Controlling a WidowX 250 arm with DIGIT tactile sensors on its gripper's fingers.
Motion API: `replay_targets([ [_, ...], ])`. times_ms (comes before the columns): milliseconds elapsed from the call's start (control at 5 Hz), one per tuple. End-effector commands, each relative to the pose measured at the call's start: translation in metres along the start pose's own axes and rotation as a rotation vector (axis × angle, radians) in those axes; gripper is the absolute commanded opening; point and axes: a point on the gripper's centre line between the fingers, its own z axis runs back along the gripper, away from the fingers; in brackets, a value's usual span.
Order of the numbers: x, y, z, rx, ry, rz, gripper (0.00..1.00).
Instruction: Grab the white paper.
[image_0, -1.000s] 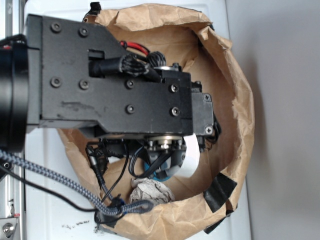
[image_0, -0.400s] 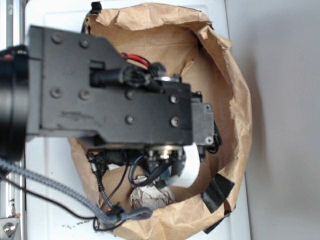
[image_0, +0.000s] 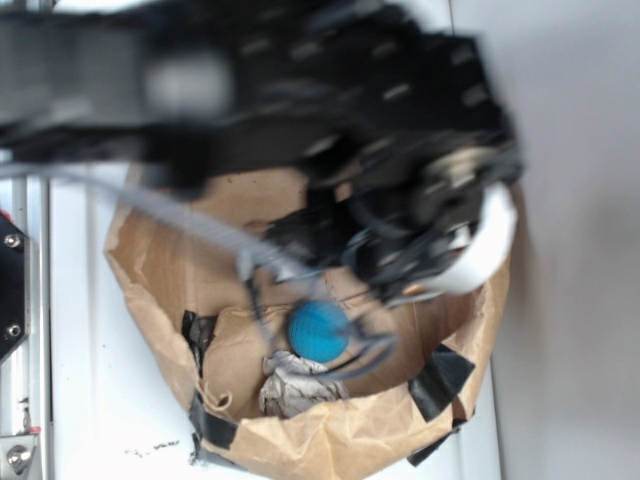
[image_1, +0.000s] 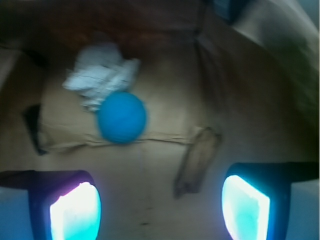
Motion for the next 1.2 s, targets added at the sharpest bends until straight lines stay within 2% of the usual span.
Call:
replay_targets([
  [0,0.022,-0.012,-0.004,0.019,0.031,-0.15,1.0],
  [200,0.036,-0.038,-0.003,0.016,0.011,-0.275,1.0],
  [400,0.049,-0.051,-0.009,-0.003,0.001,-0.354,1.0],
  [600,0.061,-0.052,-0.015,0.002,-0.048,-0.41,1.0],
  [800,0.063,-0.045,-0.027,-0.004,-0.125,-0.466,1.0],
  [1000,0.065,-0.041,-0.038,-0.047,-0.167,-0.488,1.0],
])
